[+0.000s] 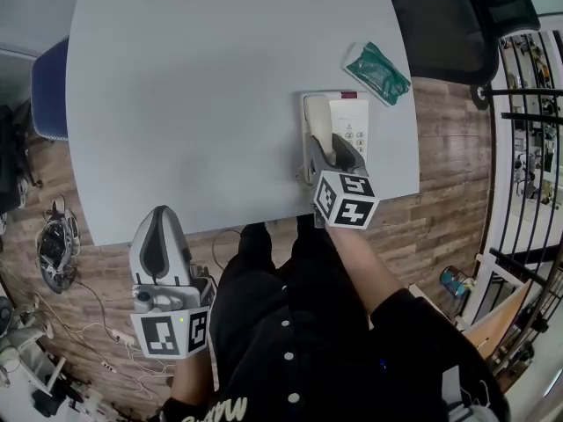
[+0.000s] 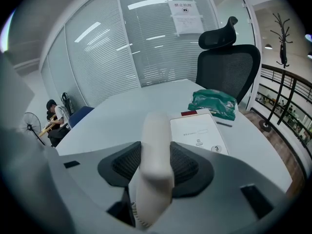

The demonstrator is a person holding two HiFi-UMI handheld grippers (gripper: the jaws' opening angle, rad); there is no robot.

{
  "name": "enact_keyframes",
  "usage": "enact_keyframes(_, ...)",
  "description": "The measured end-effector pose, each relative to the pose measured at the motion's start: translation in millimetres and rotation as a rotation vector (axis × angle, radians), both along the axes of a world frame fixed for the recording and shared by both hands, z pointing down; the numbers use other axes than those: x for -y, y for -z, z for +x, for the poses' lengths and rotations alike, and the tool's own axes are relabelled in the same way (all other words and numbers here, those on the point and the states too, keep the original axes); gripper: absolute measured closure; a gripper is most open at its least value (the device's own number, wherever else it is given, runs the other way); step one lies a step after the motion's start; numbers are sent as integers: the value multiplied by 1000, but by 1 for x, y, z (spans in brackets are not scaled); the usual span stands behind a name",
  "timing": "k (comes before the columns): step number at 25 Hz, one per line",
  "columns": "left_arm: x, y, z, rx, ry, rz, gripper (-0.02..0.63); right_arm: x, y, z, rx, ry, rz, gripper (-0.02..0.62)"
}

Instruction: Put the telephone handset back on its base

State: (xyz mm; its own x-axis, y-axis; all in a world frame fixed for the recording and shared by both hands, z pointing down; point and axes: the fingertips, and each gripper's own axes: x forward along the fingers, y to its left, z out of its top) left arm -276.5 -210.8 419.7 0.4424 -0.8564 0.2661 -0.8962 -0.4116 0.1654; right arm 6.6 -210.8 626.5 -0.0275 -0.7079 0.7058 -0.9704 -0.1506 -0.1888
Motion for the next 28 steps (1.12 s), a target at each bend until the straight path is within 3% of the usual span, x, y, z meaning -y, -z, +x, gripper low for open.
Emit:
enact_keyframes(11,5,-5,2,-3,-3,-12,592,1,-1,-5,-168,-29,-14,387)
enact_keyframes(16,5,-3,4,-2,-5,-6,591,3,-2,-6,-99,-25,9,385)
enact_keyframes(19,4,1,8,-4,-6,4,592,9,6,-4,-54,-11,62,342)
enact_keyframes(23,2,8,14,-8,-2,25,591,13,30,0,-51,53,119,330)
enact_keyframes(28,0,28,27,-22,5,72,592,12,73,10,58,144,212,334)
